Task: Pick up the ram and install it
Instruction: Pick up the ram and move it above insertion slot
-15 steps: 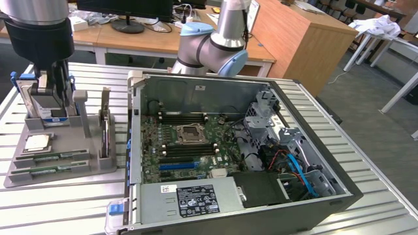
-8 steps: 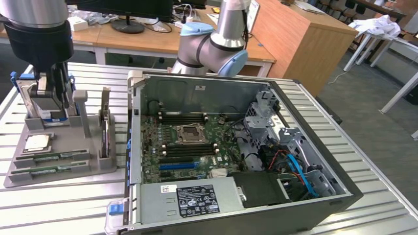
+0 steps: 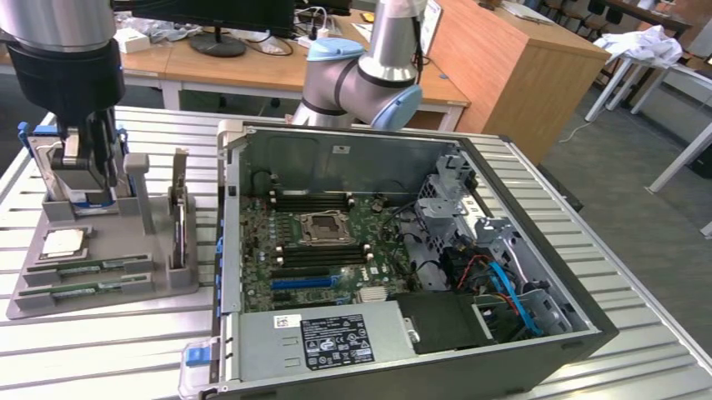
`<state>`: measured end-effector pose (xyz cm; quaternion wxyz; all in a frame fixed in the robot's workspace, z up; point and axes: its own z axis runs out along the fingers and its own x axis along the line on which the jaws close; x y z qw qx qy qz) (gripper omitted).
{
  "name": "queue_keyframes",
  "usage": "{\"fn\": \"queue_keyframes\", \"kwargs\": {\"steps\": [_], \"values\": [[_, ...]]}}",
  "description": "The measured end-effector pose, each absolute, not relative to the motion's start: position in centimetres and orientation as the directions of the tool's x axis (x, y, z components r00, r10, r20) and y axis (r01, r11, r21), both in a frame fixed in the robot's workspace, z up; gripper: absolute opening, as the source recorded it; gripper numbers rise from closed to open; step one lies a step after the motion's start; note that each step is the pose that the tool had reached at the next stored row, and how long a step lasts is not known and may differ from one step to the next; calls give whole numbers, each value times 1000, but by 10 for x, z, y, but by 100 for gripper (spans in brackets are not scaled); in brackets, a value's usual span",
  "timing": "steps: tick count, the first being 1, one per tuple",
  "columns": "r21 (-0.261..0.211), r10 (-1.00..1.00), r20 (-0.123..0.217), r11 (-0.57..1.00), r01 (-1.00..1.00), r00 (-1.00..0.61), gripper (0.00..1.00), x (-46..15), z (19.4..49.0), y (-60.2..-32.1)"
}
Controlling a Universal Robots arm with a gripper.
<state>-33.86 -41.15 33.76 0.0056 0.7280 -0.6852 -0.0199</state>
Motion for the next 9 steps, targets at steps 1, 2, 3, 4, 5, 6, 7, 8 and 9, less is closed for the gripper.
{"fn": "queue_keyframes", "kwargs": {"steps": [1, 2, 3, 4, 5, 6, 7, 8, 9], "values": [[35, -998, -21, -61, -998, 60, 36, -339, 337, -412], [35, -998, -21, -61, -998, 60, 36, -339, 337, -412], [35, -998, -21, -61, -998, 60, 36, -339, 336, -412], [35, -998, -21, -61, -998, 60, 36, -339, 336, -412], [35, -998, -21, -61, -998, 60, 36, -339, 335, -412], [35, -998, -21, -61, -998, 60, 36, -339, 335, -412], [35, -998, -21, -61, -998, 60, 36, -339, 335, -412], [35, -998, -21, -61, -998, 60, 36, -339, 334, -412], [35, -998, -21, -61, -998, 60, 36, -340, 334, -412]]}}
